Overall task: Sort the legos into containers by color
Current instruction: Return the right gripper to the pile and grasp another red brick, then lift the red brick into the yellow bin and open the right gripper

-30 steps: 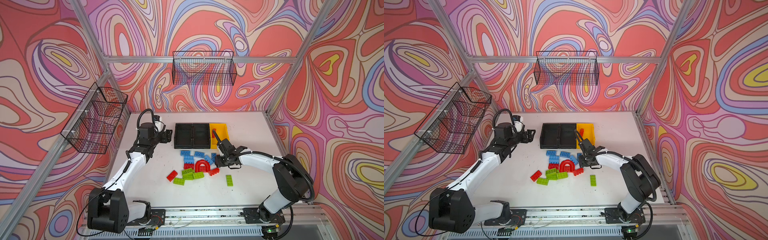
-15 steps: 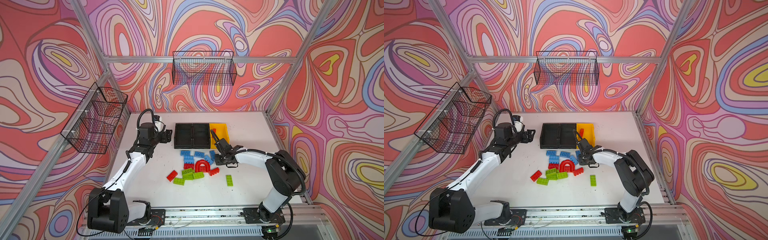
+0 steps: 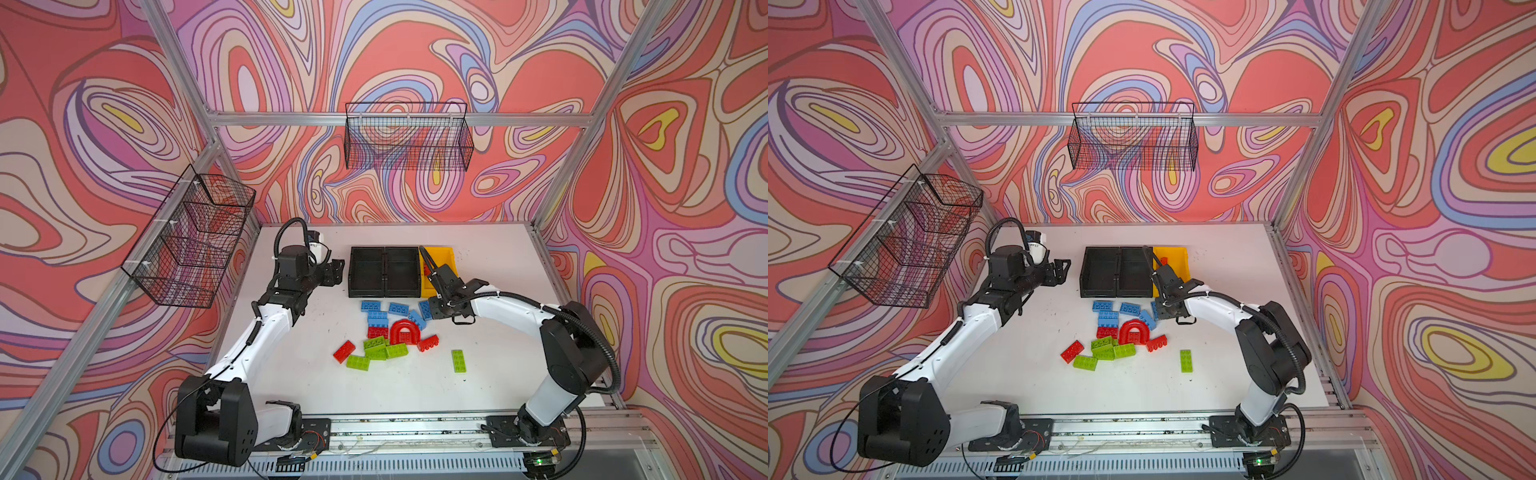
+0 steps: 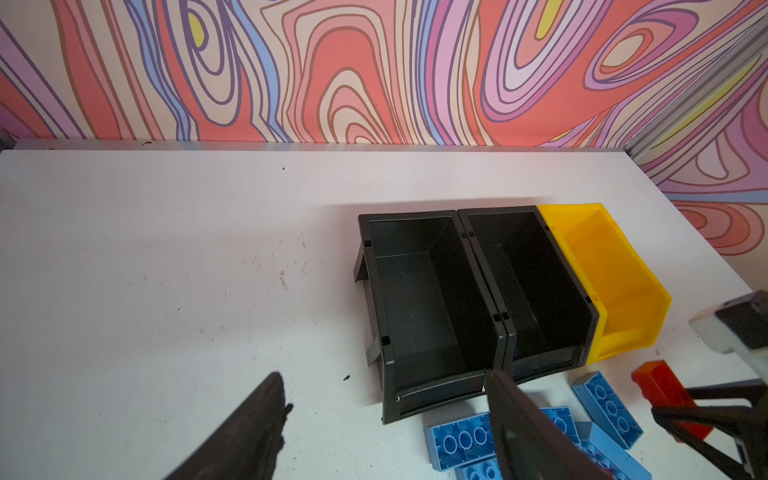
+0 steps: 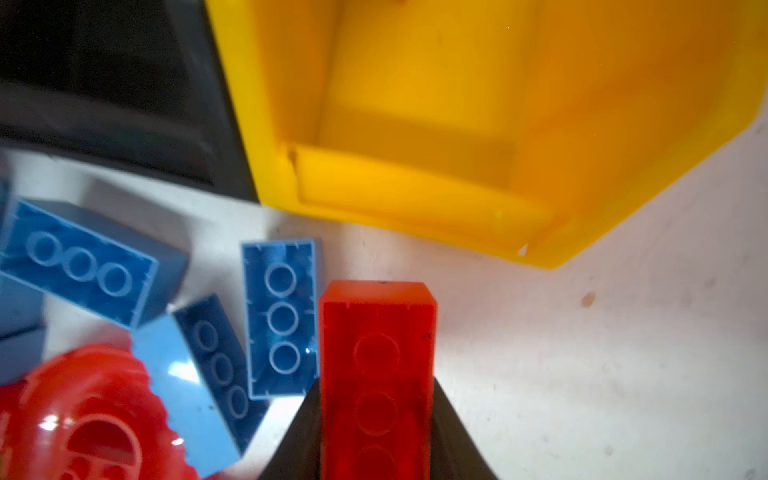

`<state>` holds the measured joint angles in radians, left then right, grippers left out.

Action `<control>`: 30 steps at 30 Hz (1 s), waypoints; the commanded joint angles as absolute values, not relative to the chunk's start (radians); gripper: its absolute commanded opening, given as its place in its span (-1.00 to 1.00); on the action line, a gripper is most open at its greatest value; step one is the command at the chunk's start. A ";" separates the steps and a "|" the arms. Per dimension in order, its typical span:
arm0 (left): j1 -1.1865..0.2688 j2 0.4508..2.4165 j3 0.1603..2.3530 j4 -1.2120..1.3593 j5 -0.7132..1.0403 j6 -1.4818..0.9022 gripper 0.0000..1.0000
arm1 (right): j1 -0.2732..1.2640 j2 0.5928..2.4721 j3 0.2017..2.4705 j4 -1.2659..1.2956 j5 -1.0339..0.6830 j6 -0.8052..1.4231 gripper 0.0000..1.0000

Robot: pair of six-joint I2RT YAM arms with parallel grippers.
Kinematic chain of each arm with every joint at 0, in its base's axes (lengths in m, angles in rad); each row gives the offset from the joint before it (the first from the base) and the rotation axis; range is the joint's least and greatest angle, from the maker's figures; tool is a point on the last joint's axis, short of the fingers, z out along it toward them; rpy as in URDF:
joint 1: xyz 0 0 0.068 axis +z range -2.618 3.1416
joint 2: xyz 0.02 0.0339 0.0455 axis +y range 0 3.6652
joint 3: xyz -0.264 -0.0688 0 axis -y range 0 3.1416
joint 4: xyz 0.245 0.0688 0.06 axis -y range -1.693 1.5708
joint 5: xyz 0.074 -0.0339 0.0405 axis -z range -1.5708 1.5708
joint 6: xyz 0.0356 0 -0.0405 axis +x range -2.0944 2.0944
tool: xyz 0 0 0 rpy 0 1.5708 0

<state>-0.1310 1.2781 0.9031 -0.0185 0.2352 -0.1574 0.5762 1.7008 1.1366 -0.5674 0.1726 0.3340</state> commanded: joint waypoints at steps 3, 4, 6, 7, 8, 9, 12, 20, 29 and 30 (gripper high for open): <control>-0.133 1.284 0.935 -0.024 0.250 -0.156 0.57 | 0.523 1.809 1.328 -0.579 0.226 0.339 -0.53; -0.133 1.284 0.938 -0.030 0.249 -0.156 0.57 | 0.519 1.826 1.353 -0.573 0.232 0.345 -0.53; -0.133 1.278 0.937 -0.030 0.242 -0.152 0.57 | 0.495 1.862 1.397 -0.557 0.237 0.349 -0.53; -0.133 1.274 0.937 -0.030 0.238 -0.151 0.57 | 0.482 1.877 1.411 -0.547 0.230 0.350 -0.53; -0.133 1.270 0.936 -0.028 0.238 -0.150 0.58 | 0.460 1.894 1.426 -0.529 0.207 0.349 -0.52; -0.133 1.269 0.933 -0.024 0.238 -0.150 0.58 | 0.446 1.912 1.440 -0.524 0.194 0.347 -0.52; -0.133 1.268 0.937 -0.029 0.240 -0.150 0.58 | 0.416 1.984 1.498 -0.513 0.188 0.321 -0.51; -0.133 1.272 0.936 -0.026 0.236 -0.150 0.58 | 0.373 2.116 1.563 -0.450 0.168 0.308 -0.47; -0.133 1.271 0.936 -0.028 0.238 -0.150 0.58 | 0.370 2.157 1.595 -0.397 0.145 0.327 -0.17; -0.133 1.270 0.935 -0.028 0.235 -0.150 0.58 | 0.370 2.154 1.592 -0.392 0.137 0.330 -0.14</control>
